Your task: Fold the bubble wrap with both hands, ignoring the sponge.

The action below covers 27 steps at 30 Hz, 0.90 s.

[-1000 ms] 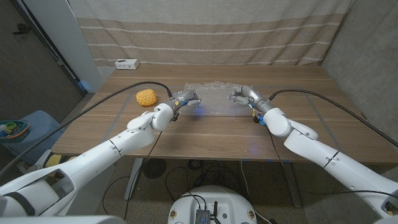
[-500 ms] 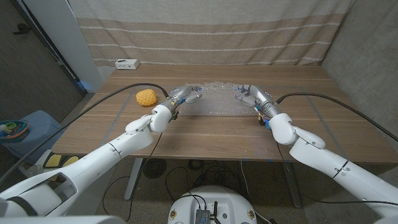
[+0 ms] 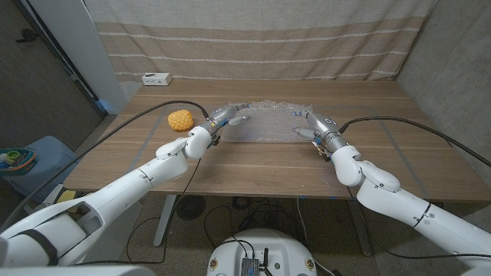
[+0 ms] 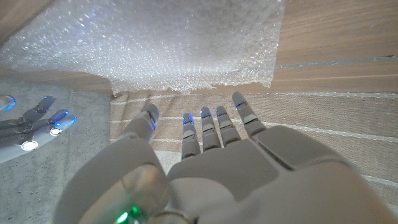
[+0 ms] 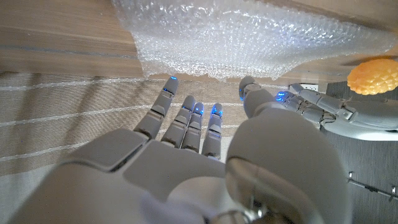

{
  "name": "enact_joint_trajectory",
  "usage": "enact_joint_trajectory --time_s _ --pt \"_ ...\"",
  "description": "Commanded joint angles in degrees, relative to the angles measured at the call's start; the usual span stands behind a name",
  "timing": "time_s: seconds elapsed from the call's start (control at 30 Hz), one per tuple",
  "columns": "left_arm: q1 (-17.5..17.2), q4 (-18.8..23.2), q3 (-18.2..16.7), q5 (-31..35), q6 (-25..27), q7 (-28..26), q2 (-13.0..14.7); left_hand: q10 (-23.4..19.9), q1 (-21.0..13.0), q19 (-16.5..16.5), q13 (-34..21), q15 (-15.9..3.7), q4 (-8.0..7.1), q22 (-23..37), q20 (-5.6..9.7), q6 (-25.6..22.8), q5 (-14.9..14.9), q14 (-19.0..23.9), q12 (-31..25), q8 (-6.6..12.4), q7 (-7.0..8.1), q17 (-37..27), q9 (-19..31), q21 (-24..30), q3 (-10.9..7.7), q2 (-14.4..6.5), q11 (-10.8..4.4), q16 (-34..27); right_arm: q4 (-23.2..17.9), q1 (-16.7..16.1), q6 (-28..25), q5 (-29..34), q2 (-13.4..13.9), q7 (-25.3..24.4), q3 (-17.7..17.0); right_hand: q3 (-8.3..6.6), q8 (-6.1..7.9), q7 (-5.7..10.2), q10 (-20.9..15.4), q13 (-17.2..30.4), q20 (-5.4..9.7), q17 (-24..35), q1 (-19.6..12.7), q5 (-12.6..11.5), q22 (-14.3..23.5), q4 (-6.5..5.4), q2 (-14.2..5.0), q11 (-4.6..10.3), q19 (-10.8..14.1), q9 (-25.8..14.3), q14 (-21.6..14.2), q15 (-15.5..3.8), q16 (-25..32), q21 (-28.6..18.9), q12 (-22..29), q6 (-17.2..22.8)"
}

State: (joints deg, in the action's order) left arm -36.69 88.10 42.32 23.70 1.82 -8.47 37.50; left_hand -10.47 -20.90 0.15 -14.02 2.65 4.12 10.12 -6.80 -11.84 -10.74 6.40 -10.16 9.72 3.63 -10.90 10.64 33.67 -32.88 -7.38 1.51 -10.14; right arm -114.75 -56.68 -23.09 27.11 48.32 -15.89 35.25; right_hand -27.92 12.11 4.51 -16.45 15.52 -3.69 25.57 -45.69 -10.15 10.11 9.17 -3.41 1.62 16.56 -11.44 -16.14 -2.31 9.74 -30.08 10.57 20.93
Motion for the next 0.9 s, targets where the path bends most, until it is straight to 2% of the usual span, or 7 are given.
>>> enact_joint_trajectory --time_s 0.03,0.13,0.37,0.43,0.53,0.73,0.9 --pt "5.2 -7.3 2.7 -2.6 -4.3 6.0 -1.8 1.6 2.3 -0.7 0.6 0.38 -1.1 0.1 -0.31 1.8 0.7 -1.1 -0.3 0.12 0.68 0.0 -0.1 -0.6 1.3 0.1 0.03 -0.3 -1.8 2.0 -9.3 11.0 1.6 7.8 4.4 -0.3 -0.81 0.2 2.0 -0.1 0.11 -0.7 -0.1 -0.3 0.1 0.2 1.18 0.1 -1.1 -0.1 2.6 -1.03 0.0 0.7 -0.3 -1.9" --pt "5.7 -8.0 3.0 -2.9 -4.6 6.6 -2.1 2.5 3.2 -0.7 0.9 0.44 -1.73 0.1 -0.4 2.6 0.9 -1.7 -0.2 0.11 1.01 0.0 -0.1 -0.9 1.64 -0.1 -0.32 -0.3 -1.6 2.9 -10.6 12.8 1.6 10.3 5.5 -0.03 -1.25 0.2 3.5 -0.3 0.15 -1.0 0.2 -0.3 0.1 0.05 1.61 0.08 -1.5 -0.1 3.8 -0.79 0.1 1.0 -0.4 -3.2" --pt "6.4 -9.4 3.2 -3.8 -3.8 7.4 -2.8 3.5 4.6 -0.1 1.3 0.31 -2.64 0.1 -0.65 4.3 1.0 -1.8 -0.3 0.0 1.49 0.0 -0.1 -1.0 2.22 -0.2 0.0 -0.5 0.1 5.4 -13.5 17.8 0.5 16.4 9.0 -0.01 -1.9 0.16 7.4 -0.7 0.08 -2.1 0.1 -0.7 0.1 0.17 2.33 0.14 -2.8 -0.1 6.4 -0.41 0.4 2.1 -0.6 -6.7" --pt "6.9 -10.5 3.5 -4.3 -4.3 8.3 -2.9 4.4 5.6 0.7 1.5 0.31 -3.44 0.1 -0.65 5.6 0.9 -1.8 -0.3 -0.1 1.07 0.0 -0.1 -1.0 2.59 -0.4 0.02 -0.7 0.6 6.5 -14.1 18.0 -0.1 19.6 9.8 0.08 -2.31 0.31 9.5 -0.9 0.13 -2.5 0.1 -0.8 0.1 0.02 2.39 0.11 -3.7 -0.1 8.2 0.29 0.4 2.9 -0.5 -9.7" --pt "7.1 -10.6 3.9 -4.0 -4.1 8.6 -2.7 5.0 6.3 1.0 1.7 0.49 -4.01 0.2 -0.59 6.5 0.9 -2.1 -0.3 -0.07 1.21 0.0 -0.1 -1.0 2.86 -0.5 0.58 -0.7 1.6 7.0 -13.8 19.1 -0.6 19.5 10.6 0.35 -2.35 -0.11 11.4 -1.1 -0.01 -2.9 0.0 -0.9 0.1 -0.05 2.42 -0.05 -4.7 -0.1 9.8 0.8 0.5 3.6 -0.4 -11.8" --pt "7.4 -10.9 4.1 -4.5 -4.3 9.0 -2.7 5.2 7.4 1.8 1.9 0.42 -4.8 0.2 -0.39 7.3 0.8 -1.9 -0.6 0.06 1.69 0.1 -0.1 -1.0 3.39 -0.3 0.14 -0.8 4.4 7.8 -12.5 21.1 -1.8 18.5 11.8 0.34 -2.12 0.03 12.4 -1.2 0.11 -3.3 -0.6 -1.0 0.1 0.29 2.62 -0.13 -4.8 -0.1 10.2 0.62 0.6 3.8 -0.3 -12.4" --pt "7.6 -10.9 4.3 -4.9 -4.0 10.1 -2.5 5.6 8.1 2.5 2.0 0.28 -5.25 0.2 -0.48 7.8 0.7 -1.7 -0.6 0.09 1.7 0.1 -0.1 -0.9 3.7 -0.1 0.12 -0.9 7.2 7.9 -12.1 23.5 -3.0 15.7 12.7 0.05 -1.93 0.09 12.7 -1.3 0.51 -3.6 -1.5 -1.2 0.1 0.67 2.55 0.09 -4.8 -0.1 10.6 0.53 0.7 4.0 -0.1 -12.7"
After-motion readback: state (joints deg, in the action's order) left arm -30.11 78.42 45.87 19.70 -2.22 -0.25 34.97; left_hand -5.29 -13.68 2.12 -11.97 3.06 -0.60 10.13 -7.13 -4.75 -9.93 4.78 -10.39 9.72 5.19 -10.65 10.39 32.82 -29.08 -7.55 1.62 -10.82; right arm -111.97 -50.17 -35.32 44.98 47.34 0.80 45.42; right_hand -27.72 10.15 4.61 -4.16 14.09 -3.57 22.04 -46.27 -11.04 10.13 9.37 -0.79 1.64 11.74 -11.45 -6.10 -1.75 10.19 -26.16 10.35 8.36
